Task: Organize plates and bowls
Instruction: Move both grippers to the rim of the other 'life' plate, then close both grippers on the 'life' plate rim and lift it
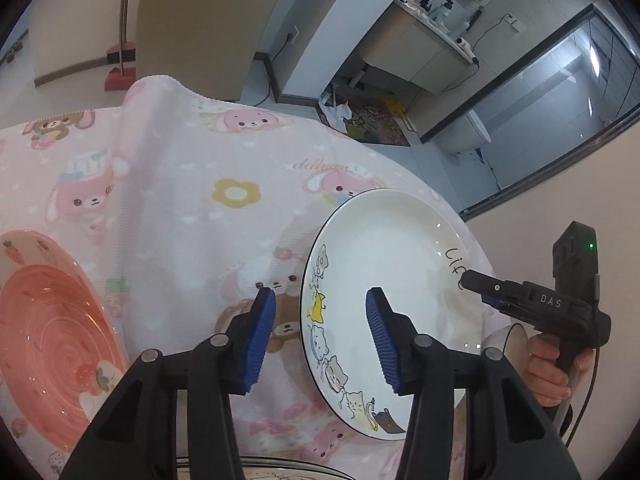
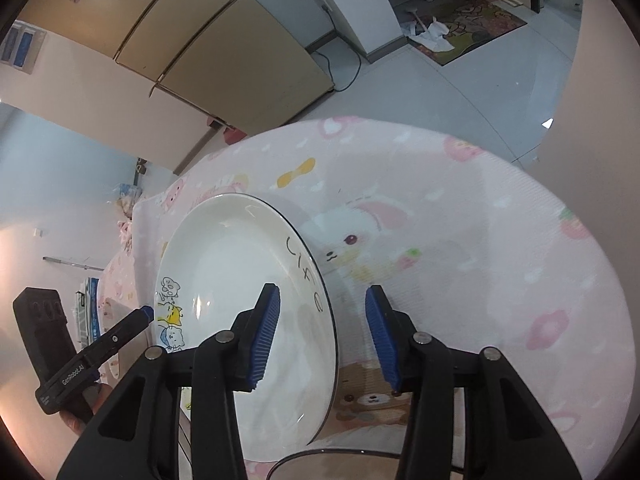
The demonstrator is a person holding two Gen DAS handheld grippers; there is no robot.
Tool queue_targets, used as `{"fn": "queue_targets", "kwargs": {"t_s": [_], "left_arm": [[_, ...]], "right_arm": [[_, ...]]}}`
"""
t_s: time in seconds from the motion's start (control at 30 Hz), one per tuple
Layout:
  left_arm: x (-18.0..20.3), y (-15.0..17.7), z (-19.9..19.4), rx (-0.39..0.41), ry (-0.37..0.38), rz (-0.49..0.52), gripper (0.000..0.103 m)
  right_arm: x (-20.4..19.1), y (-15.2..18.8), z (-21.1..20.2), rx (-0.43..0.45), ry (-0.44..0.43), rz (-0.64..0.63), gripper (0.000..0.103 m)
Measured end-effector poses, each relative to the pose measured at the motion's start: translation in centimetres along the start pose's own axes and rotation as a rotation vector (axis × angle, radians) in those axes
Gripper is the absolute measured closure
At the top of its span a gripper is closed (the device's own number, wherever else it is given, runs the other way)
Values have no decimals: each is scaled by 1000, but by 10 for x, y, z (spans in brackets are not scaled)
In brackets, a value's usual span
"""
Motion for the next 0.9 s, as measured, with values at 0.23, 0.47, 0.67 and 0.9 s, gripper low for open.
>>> {"fn": "queue_targets", "kwargs": {"t_s": [0.23, 0.47, 0.67, 0.9], "left_arm": [[1, 4, 16, -61, -17, -4, 84], [-4, 5, 29, -86, -21, -11, 84], [8, 7, 33, -78, -58, 31, 86], [16, 8, 29, -67, -107, 51, 86]], "right_arm": [[3, -1, 12, -50, -53, 17, 86], [-2, 1, 12, -24, -40, -71, 87], [-3, 1, 12, -1, -16, -70, 90], [-8, 2, 12, 12, 8, -51, 89]]}}
Point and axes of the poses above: each gripper's, at about its wrist camera, not at the fingertips, and z roughly the way its jaws point, x to its right, y to its underside, the point moved 2 cm from there along z, roughly the way its jaws point, and after that the axes turned 3 degrees about -x, right-handed, at the moved point
